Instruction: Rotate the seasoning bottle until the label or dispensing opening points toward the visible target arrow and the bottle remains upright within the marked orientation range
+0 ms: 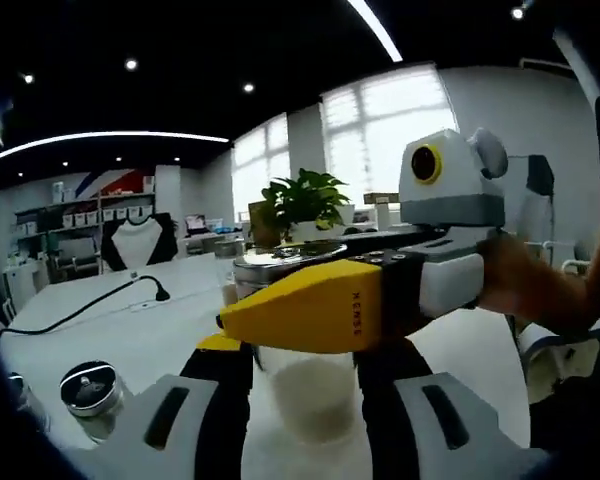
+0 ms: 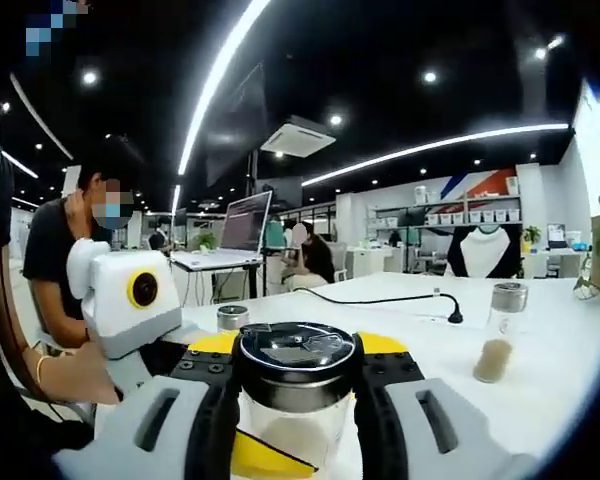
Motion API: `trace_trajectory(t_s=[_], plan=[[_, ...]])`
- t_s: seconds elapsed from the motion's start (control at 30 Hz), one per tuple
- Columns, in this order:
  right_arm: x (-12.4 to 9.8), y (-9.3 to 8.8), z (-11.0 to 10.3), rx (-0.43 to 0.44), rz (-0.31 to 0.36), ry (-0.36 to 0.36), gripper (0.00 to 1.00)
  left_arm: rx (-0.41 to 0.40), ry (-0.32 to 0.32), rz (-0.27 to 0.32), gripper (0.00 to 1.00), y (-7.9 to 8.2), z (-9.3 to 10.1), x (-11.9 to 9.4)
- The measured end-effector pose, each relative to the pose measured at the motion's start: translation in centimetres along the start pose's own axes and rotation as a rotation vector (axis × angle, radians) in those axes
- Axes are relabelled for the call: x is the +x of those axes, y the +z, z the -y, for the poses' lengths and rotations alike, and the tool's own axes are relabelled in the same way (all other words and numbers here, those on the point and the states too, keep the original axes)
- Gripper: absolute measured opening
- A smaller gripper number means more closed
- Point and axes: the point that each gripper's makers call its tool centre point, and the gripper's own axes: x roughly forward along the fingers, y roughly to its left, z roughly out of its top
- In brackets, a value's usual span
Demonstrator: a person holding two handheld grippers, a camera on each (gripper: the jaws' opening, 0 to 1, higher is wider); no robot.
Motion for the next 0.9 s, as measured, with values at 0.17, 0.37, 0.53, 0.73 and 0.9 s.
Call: trace_trajectory(t_s=[0.17, 0.37, 0.53, 0.73, 0.9], plan=[[0.3, 0.4, 0.1, 0.012, 0.033, -0.043, 0.41, 0.054, 0.093, -0.007, 0.46, 0.3, -0.6, 0.2], [0.9, 0.6, -0.3, -0.025, 0.047, -0.091, 0.41, 0.109, 0.232, -0.022, 0.5, -0.1, -1.4, 0.3], [0.9, 0.7, -0.5, -0.004, 0.062, -0.101, 0.41, 0.058, 0.282, 0.056, 0.49, 0.4, -1.8, -0.1], [0.9, 0.8, -0.9, -0.015, 0.066, -0.117, 0.41, 0.105, 0.34, 0.025, 0.52, 0.2, -1.9, 0.1], [0.9, 1.4, -1.6, -0.019, 0.093, -0.127, 0.41, 0.107, 0.382, 0.011, 0.57, 0.1, -2.3, 0.6]])
